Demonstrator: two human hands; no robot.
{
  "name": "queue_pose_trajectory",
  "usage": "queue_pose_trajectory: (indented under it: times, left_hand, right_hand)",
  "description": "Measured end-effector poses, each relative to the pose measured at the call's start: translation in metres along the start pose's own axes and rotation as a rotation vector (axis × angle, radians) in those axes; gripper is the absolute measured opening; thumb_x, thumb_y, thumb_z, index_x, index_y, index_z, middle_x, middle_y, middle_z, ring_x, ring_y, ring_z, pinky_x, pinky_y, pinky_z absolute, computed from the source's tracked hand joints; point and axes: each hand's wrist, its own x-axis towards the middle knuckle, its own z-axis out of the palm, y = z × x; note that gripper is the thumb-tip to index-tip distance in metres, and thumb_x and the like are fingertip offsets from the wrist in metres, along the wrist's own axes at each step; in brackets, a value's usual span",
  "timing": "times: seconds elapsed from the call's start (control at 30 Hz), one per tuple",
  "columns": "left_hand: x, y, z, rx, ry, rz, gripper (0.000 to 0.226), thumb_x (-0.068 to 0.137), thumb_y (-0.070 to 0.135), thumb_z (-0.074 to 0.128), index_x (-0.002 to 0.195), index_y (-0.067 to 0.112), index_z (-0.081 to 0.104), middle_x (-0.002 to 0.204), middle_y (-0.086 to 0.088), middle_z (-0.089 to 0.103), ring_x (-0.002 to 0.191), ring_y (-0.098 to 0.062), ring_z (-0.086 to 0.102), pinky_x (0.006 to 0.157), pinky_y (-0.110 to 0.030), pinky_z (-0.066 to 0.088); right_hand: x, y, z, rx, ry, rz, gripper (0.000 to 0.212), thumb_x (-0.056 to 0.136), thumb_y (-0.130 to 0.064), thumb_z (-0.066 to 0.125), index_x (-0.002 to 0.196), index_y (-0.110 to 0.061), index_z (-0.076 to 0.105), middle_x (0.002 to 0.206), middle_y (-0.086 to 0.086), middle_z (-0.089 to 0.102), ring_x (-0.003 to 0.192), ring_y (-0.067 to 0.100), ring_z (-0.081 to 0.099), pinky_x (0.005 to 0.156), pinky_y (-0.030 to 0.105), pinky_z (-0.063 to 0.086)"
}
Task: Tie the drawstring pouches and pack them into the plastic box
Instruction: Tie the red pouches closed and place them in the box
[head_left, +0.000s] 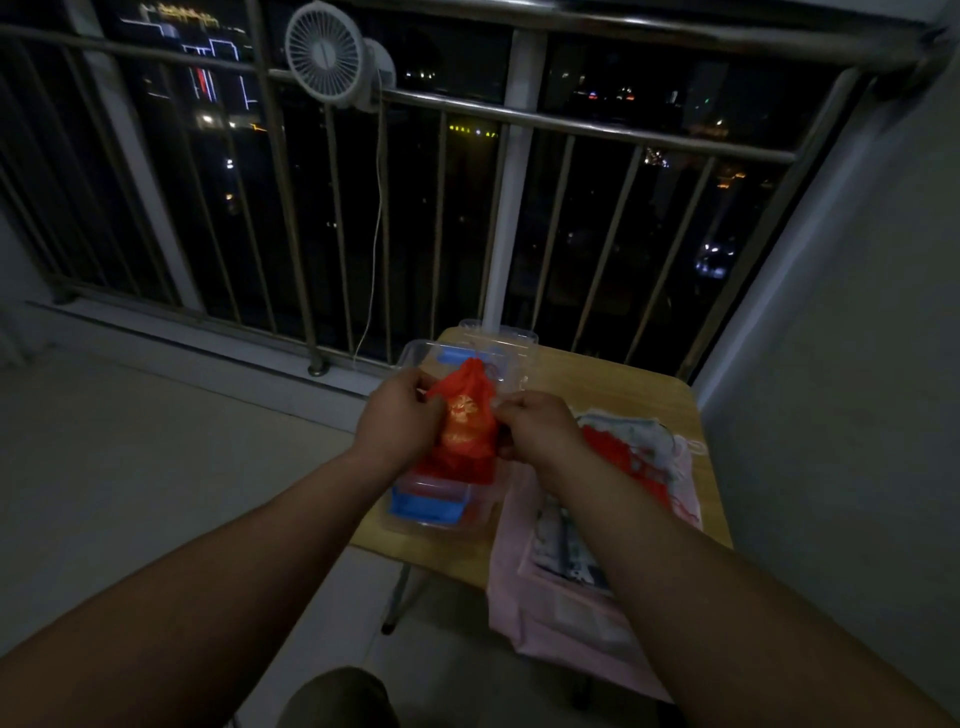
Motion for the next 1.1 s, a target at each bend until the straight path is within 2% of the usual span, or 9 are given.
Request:
queue_pose_trajectory:
  times: [0.07, 0.17, 0.4, 0.5, 0.57, 0.67, 0.77, 0.93, 1.1]
  left_hand:
    - [0.005, -0.009, -0.002, 0.213, 0.034, 0.025, 0.045, 0.095, 0.036, 0.064, 0.135, 0.017, 0.057, 0.124, -0.009, 0.062, 0.111, -0.028, 0.063, 0.097, -0.043, 0.054]
    - [0.008, -0.012, 0.004, 0.278, 0.067, 0.09, 0.052, 0.096, 0.034, 0.063, 0.143, 0.017, 0.049, 0.139, -0.012, 0.051, 0.125, -0.031, 0.053, 0.102, -0.044, 0.047]
    - [0.007, 0.016, 0.055, 0.156, -0.046, 0.228, 0.041, 0.098, 0.027, 0.06, 0.137, 0.016, 0.055, 0.134, -0.005, 0.056, 0.12, -0.022, 0.057, 0.098, -0.037, 0.05]
    - [0.001, 0.04, 0.087, 0.129, -0.094, 0.3, 0.035, 0.099, 0.025, 0.059, 0.133, 0.016, 0.056, 0.127, -0.006, 0.057, 0.111, -0.02, 0.057, 0.09, -0.031, 0.047]
    - [-0.006, 0.053, 0.106, 0.089, -0.154, 0.32, 0.03, 0.101, 0.025, 0.058, 0.129, 0.016, 0.058, 0.123, -0.003, 0.059, 0.106, -0.017, 0.058, 0.088, -0.033, 0.051]
    - [-0.017, 0.062, 0.141, 0.097, -0.289, 0.274, 0.019, 0.102, 0.024, 0.054, 0.116, 0.014, 0.061, 0.107, -0.003, 0.066, 0.094, -0.02, 0.063, 0.084, -0.039, 0.056]
    - [-0.023, 0.053, 0.171, 0.149, -0.449, 0.166, 0.019, 0.101, 0.022, 0.052, 0.114, 0.014, 0.064, 0.109, -0.006, 0.069, 0.101, -0.025, 0.065, 0.088, -0.035, 0.053]
    - [-0.022, 0.035, 0.201, 0.106, -0.491, 0.06, 0.043, 0.101, 0.025, 0.056, 0.143, 0.02, 0.058, 0.143, -0.006, 0.061, 0.131, -0.024, 0.056, 0.112, -0.037, 0.044]
    - [-0.019, 0.027, 0.215, 0.109, -0.492, -0.047, 0.036, 0.098, 0.03, 0.058, 0.132, 0.017, 0.066, 0.129, -0.009, 0.069, 0.12, -0.026, 0.064, 0.106, -0.044, 0.05]
  right_hand:
    - [0.006, 0.006, 0.0, -0.167, 0.083, -0.038, 0.014, 0.096, -0.031, 0.064, 0.093, -0.019, 0.071, 0.084, -0.001, 0.07, 0.078, 0.02, 0.068, 0.067, 0.03, 0.052]
    - [0.007, 0.02, -0.016, -0.185, 0.157, -0.023, 0.02, 0.097, -0.032, 0.061, 0.091, -0.015, 0.069, 0.083, 0.005, 0.07, 0.077, 0.027, 0.068, 0.067, 0.032, 0.05]
    - [0.0, 0.061, -0.086, -0.166, 0.233, 0.06, 0.021, 0.095, -0.026, 0.059, 0.074, -0.027, 0.065, 0.081, -0.001, 0.066, 0.076, 0.023, 0.063, 0.078, 0.044, 0.055]
    - [-0.006, 0.076, -0.121, -0.155, 0.31, 0.113, 0.034, 0.095, -0.021, 0.053, 0.061, -0.025, 0.056, 0.066, 0.004, 0.058, 0.06, 0.023, 0.054, 0.063, 0.042, 0.046]
    - [-0.011, 0.083, -0.138, -0.172, 0.341, 0.146, 0.037, 0.098, -0.027, 0.055, 0.063, -0.022, 0.064, 0.063, 0.003, 0.06, 0.057, 0.022, 0.054, 0.059, 0.034, 0.04]
    - [-0.009, 0.109, -0.166, -0.159, 0.342, 0.185, 0.034, 0.095, -0.049, 0.063, 0.084, -0.023, 0.082, 0.078, -0.002, 0.076, 0.071, 0.018, 0.069, 0.069, 0.034, 0.055]
    - [-0.002, 0.144, -0.187, -0.251, 0.289, 0.163, 0.027, 0.09, -0.042, 0.058, 0.099, -0.032, 0.082, 0.101, -0.003, 0.079, 0.092, 0.021, 0.074, 0.09, 0.044, 0.06]
    - [-0.013, 0.133, -0.182, -0.433, 0.234, 0.193, 0.024, 0.093, -0.017, 0.053, 0.098, -0.023, 0.076, 0.098, -0.003, 0.067, 0.095, 0.023, 0.065, 0.076, 0.029, 0.044]
    - [-0.003, 0.151, -0.189, -0.518, 0.247, 0.306, 0.024, 0.087, -0.03, 0.057, 0.1, -0.014, 0.069, 0.1, 0.011, 0.07, 0.089, 0.029, 0.067, 0.068, 0.03, 0.047]
